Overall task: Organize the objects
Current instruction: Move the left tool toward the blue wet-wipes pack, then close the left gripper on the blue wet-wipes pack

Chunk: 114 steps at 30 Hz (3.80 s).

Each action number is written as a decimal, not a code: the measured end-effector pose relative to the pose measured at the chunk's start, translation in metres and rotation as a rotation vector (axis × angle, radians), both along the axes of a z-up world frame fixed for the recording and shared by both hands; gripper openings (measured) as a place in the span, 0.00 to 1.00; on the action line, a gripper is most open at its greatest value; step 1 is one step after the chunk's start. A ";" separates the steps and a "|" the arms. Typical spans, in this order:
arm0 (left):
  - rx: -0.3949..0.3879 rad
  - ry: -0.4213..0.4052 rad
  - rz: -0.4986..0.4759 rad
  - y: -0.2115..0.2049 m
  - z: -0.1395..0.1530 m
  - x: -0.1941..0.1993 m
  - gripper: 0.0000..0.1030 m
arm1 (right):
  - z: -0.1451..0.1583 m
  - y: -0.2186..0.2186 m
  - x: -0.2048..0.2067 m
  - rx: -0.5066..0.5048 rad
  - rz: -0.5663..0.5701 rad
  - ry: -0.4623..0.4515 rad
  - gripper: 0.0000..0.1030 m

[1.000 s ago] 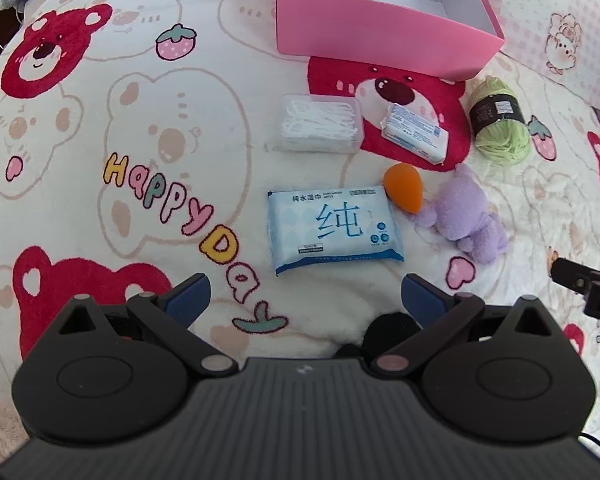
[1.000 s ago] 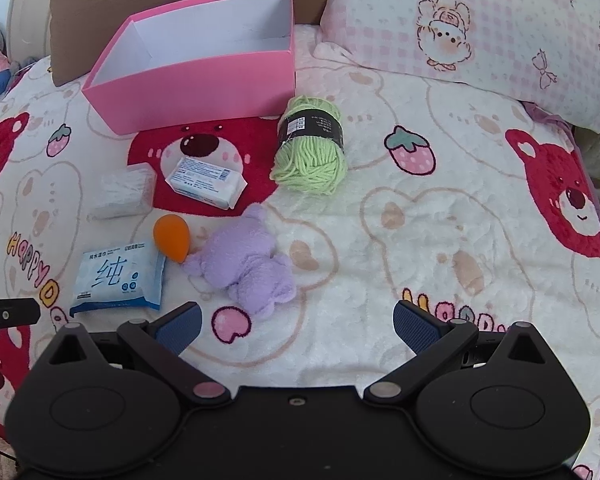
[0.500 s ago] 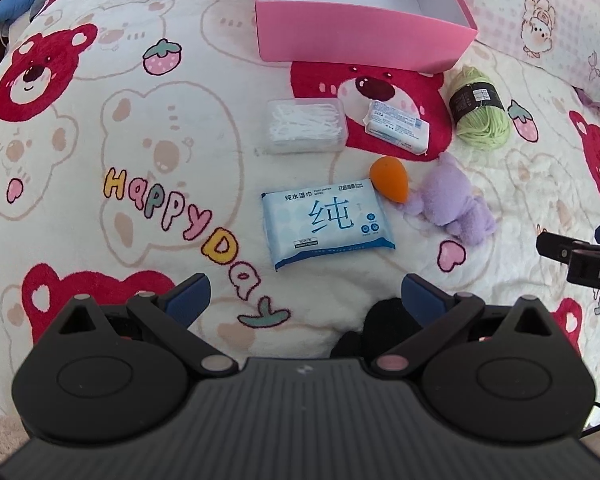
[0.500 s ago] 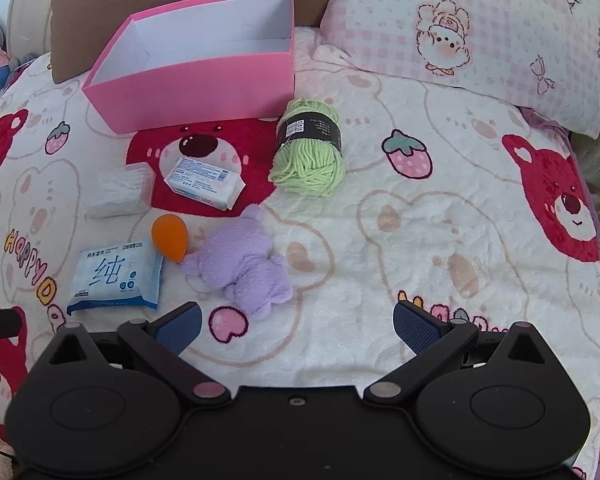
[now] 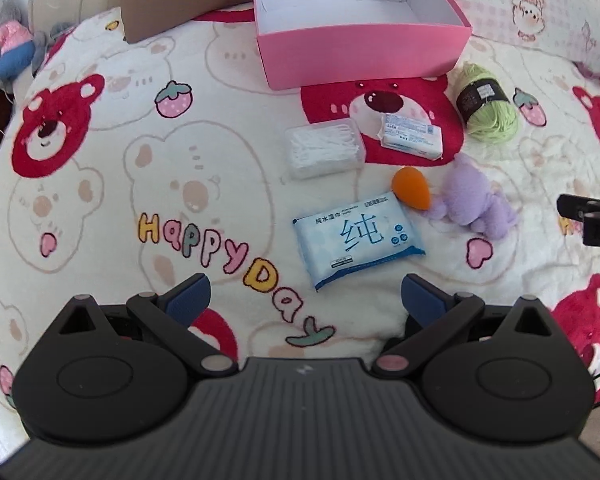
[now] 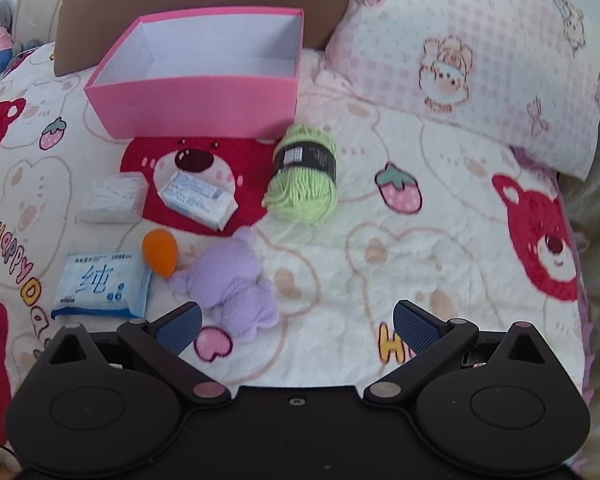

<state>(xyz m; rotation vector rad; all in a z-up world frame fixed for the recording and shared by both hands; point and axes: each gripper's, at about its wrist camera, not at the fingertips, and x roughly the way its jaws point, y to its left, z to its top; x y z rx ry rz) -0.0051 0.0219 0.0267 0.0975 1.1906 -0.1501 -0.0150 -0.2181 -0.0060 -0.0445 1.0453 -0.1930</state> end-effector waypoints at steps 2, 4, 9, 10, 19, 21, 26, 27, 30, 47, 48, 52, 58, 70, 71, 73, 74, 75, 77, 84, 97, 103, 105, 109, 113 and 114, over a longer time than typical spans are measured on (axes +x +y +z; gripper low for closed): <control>-0.053 0.012 0.003 0.005 -0.002 0.004 1.00 | 0.004 0.008 0.001 -0.047 0.071 -0.036 0.97; -0.097 0.012 0.005 0.010 -0.003 0.008 1.00 | 0.011 0.013 0.004 -0.080 0.114 -0.087 0.96; -0.101 -0.062 0.015 0.015 -0.007 0.017 0.97 | 0.023 0.007 0.014 0.092 0.188 -0.163 0.96; -0.103 -0.080 0.014 0.015 -0.007 0.019 0.97 | 0.022 0.006 0.015 0.142 0.200 -0.181 0.96; -0.159 -0.069 0.037 0.026 -0.033 0.043 0.97 | -0.018 0.061 0.018 0.076 0.385 -0.201 0.93; -0.193 -0.050 0.039 0.027 -0.040 0.046 0.97 | -0.023 0.062 0.020 0.104 0.394 -0.189 0.92; -0.201 -0.091 0.019 0.024 -0.049 0.052 0.95 | -0.038 0.060 0.029 0.127 0.367 -0.156 0.85; -0.219 -0.090 0.020 0.024 -0.051 0.054 0.95 | -0.041 0.062 0.027 0.093 0.366 -0.169 0.85; -0.289 -0.076 0.041 0.024 -0.062 0.060 0.95 | -0.051 0.071 0.025 0.037 0.385 -0.191 0.85; -0.305 0.062 0.062 0.035 -0.127 0.063 0.80 | -0.095 0.091 0.031 0.206 0.397 -0.053 0.74; -0.304 0.063 0.066 0.036 -0.130 0.064 0.80 | -0.097 0.090 0.032 0.215 0.391 -0.046 0.74; -0.322 0.065 0.082 0.040 -0.138 0.063 0.80 | -0.105 0.088 0.037 0.237 0.336 -0.034 0.75; -0.306 0.041 0.088 0.042 -0.148 0.060 0.67 | -0.109 0.091 0.042 0.248 0.300 0.000 0.74; -0.422 0.044 0.101 0.046 -0.158 0.053 0.45 | -0.119 0.092 0.044 0.360 0.295 0.070 0.40; -0.422 0.044 0.099 0.045 -0.159 0.053 0.45 | -0.121 0.094 0.044 0.342 0.303 0.076 0.39; -0.416 0.051 0.099 0.044 -0.162 0.053 0.46 | -0.123 0.095 0.044 0.330 0.298 0.089 0.39; -0.413 0.052 0.099 0.044 -0.162 0.053 0.46 | -0.125 0.094 0.044 0.335 0.288 0.096 0.39; -0.407 0.048 0.094 0.043 -0.161 0.052 0.46 | -0.126 0.092 0.044 0.343 0.281 0.095 0.39; -0.398 0.043 0.089 0.041 -0.162 0.051 0.48 | -0.127 0.088 0.045 0.370 0.262 0.097 0.40; -0.438 -0.004 0.152 0.042 -0.170 0.047 0.52 | -0.135 0.092 0.049 0.385 0.254 0.108 0.44; -0.447 -0.008 0.174 0.046 -0.170 0.049 0.48 | -0.125 0.082 0.052 0.438 0.269 0.079 0.52; -0.500 0.036 0.228 0.053 -0.171 0.047 0.40 | -0.134 0.090 0.055 0.455 0.280 0.071 0.43; -0.504 0.036 0.238 0.054 -0.171 0.046 0.38 | -0.133 0.098 0.054 0.397 0.310 0.074 0.40; -0.541 0.040 0.230 0.049 -0.169 0.044 0.37 | -0.134 0.107 0.051 0.321 0.352 0.076 0.39; -0.506 0.003 0.199 0.042 -0.166 0.040 0.37 | -0.133 0.110 0.048 0.283 0.381 0.063 0.40; -0.502 0.000 0.198 0.042 -0.165 0.040 0.37 | -0.132 0.112 0.046 0.270 0.392 0.057 0.40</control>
